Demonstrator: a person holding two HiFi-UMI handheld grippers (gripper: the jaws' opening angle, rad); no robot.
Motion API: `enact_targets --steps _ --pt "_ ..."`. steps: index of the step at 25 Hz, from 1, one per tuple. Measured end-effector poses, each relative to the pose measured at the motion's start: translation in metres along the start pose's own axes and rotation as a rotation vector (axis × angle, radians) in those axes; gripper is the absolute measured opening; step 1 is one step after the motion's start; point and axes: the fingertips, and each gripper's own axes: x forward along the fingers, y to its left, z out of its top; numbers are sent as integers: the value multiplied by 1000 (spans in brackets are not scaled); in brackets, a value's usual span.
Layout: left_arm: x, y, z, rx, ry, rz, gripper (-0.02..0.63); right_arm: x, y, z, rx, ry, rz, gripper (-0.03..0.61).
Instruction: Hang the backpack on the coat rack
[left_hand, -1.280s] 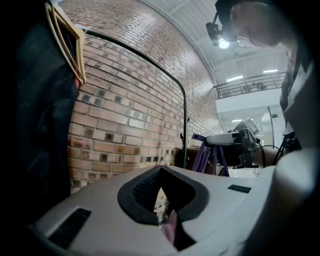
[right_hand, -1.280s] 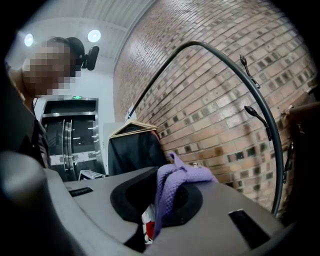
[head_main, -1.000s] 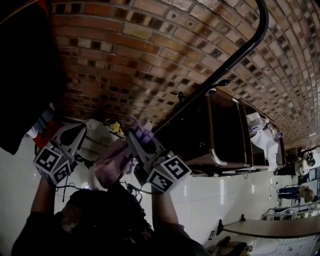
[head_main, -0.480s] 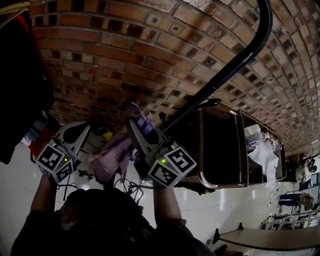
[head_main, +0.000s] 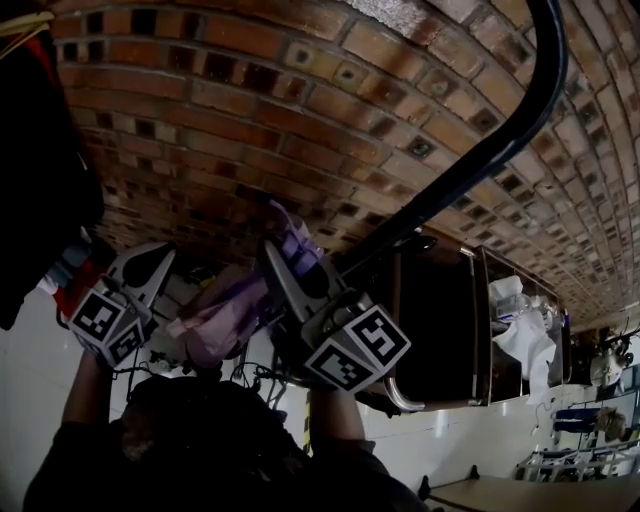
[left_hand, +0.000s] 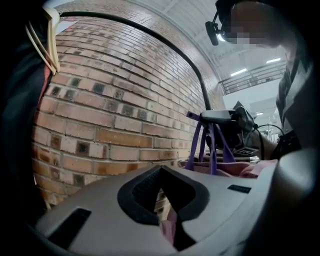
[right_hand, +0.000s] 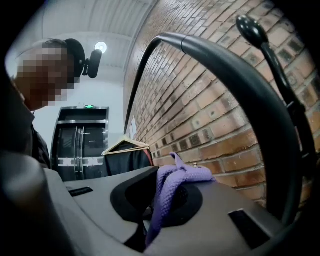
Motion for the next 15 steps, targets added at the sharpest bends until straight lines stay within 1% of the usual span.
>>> enact_targets --steps 5,11,15 --pt "10 -2 -2 4 7 -16 37 -25 -14 3 19 -30 -61 17" --pt "11 -13 -13 0 18 -38 37 -48 -29 -23 48 -10 -149 17" --pt "8 -20 -22 -13 28 -42 37 -61 -37 -39 113 -21 -169 17"
